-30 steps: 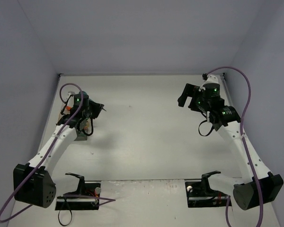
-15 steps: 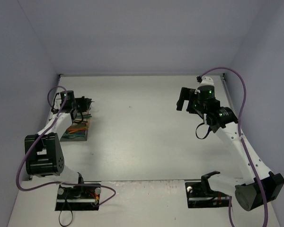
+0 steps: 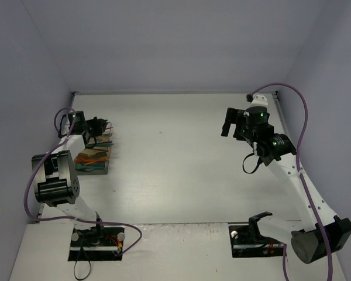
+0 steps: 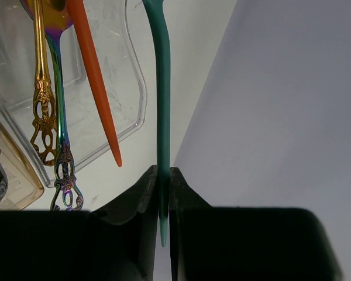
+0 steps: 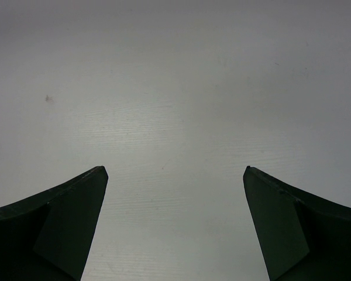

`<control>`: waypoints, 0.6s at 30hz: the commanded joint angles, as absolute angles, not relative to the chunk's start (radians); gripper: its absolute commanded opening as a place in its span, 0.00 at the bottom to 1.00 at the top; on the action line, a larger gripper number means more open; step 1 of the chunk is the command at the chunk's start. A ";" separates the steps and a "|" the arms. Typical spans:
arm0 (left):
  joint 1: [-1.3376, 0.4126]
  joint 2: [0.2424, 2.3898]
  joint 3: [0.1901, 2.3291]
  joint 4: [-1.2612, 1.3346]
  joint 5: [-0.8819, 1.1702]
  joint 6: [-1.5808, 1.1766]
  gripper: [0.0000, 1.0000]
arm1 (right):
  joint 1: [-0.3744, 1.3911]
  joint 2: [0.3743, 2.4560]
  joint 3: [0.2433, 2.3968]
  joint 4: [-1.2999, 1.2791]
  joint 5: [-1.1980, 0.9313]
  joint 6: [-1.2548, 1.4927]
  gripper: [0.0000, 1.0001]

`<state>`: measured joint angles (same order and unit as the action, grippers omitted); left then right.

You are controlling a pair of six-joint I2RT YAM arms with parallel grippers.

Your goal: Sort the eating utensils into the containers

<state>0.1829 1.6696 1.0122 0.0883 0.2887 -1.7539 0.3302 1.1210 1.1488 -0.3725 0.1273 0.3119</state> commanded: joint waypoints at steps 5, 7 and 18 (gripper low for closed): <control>0.216 1.665 1.061 0.164 0.339 -1.787 0.14 | 0.339 1.101 1.158 -0.344 0.161 0.301 1.00; 0.218 1.655 1.047 0.164 0.335 -1.798 0.21 | 0.339 1.101 1.158 -0.345 0.163 0.302 1.00; 0.218 1.589 1.043 0.145 0.333 -1.772 0.47 | 0.339 1.088 1.156 -0.344 0.158 0.302 1.00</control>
<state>0.2119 1.6796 1.0138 0.0967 0.3188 -1.7807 0.3302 1.1178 1.1477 -0.3729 0.1291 0.3119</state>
